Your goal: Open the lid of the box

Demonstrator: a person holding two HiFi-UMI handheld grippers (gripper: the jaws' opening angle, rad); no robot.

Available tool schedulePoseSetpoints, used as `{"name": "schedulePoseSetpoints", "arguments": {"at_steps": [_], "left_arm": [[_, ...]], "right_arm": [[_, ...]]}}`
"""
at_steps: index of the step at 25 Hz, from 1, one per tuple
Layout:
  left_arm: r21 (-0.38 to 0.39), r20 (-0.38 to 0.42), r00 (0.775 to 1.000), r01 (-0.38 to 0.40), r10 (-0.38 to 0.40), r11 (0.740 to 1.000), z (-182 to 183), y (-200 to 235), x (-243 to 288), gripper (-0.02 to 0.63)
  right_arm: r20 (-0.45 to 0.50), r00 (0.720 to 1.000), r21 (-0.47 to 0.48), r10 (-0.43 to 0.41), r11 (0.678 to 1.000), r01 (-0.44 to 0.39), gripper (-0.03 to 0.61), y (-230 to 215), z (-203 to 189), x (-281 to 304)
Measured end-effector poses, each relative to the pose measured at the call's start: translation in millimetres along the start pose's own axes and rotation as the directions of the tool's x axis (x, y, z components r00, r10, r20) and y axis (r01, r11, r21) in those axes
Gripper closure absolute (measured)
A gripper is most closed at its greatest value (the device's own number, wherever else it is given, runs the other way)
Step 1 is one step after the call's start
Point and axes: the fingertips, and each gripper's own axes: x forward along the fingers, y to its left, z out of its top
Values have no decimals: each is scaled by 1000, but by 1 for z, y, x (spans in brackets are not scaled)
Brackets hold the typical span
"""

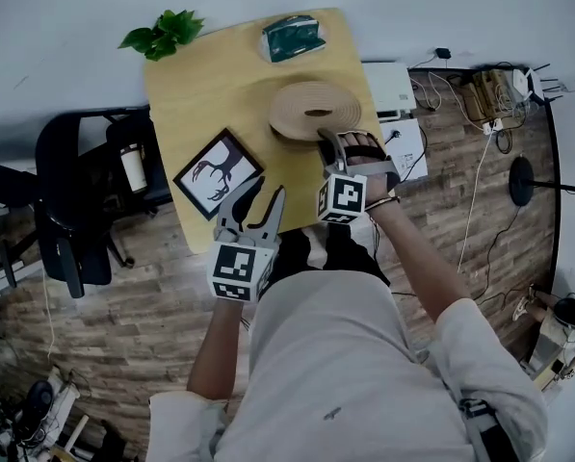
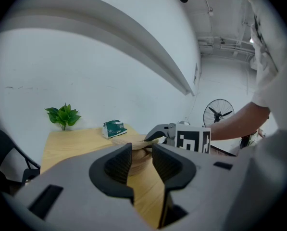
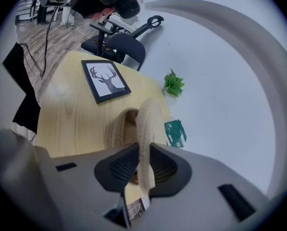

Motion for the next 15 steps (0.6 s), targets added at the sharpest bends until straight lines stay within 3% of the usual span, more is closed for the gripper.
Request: {"name": "schedulePoseSetpoints", "arguments": {"at_steps": [15], "left_arm": [[6, 42, 996, -78, 78, 997, 21, -47, 13, 497]], "right_arm": [[74, 996, 84, -50, 995, 43, 511, -22, -44, -50]]}}
